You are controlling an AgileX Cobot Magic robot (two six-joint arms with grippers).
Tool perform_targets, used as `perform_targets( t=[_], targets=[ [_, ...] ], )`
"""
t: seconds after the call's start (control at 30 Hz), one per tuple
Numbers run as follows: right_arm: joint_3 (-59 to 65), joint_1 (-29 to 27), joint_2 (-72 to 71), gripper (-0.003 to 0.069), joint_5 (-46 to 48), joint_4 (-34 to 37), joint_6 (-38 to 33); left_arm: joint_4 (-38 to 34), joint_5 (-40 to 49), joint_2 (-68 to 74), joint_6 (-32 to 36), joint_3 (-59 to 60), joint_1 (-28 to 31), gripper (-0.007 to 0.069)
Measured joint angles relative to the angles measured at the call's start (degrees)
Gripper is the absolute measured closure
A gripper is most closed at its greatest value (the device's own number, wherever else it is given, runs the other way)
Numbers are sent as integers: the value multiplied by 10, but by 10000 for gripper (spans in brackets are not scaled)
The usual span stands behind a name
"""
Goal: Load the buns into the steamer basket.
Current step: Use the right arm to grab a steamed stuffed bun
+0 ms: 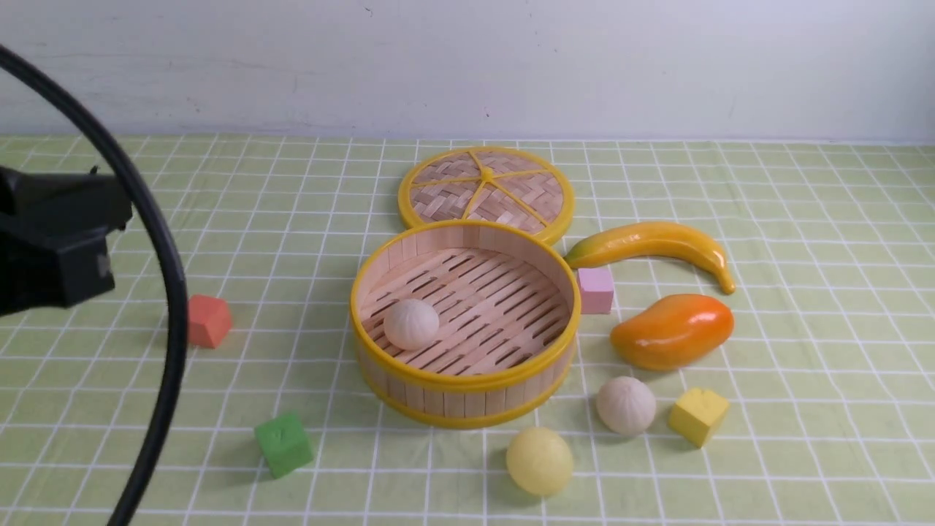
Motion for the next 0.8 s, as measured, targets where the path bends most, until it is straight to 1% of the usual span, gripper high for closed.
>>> perform_targets(
  t=[0.17, 0.3, 0.37, 0.4, 0.43, 0.57, 0.7, 0.8],
  targets=[
    [0, 0, 0, 420, 0, 0, 0, 25, -8, -23, -56, 24, 0, 638],
    [0, 0, 0, 420, 0, 0, 0, 20, -11, -75, -63, 69, 13, 638],
    [0, 0, 0, 420, 0, 0, 0, -3, -19, -113, -63, 103, 53, 638],
    [0, 0, 0, 420, 0, 0, 0, -6, -20, -117, -63, 107, 58, 638],
    [0, 0, 0, 420, 0, 0, 0, -26, -32, -148, -61, 138, 96, 638],
    [0, 0, 0, 420, 0, 0, 0, -57, -74, -236, -34, 225, 173, 638],
    [0, 0, 0, 420, 0, 0, 0, -72, -107, -346, -9, 329, 229, 638],
    [0, 0, 0, 420, 0, 0, 0, -85, -108, -410, 4, 402, 253, 638]
  ],
)
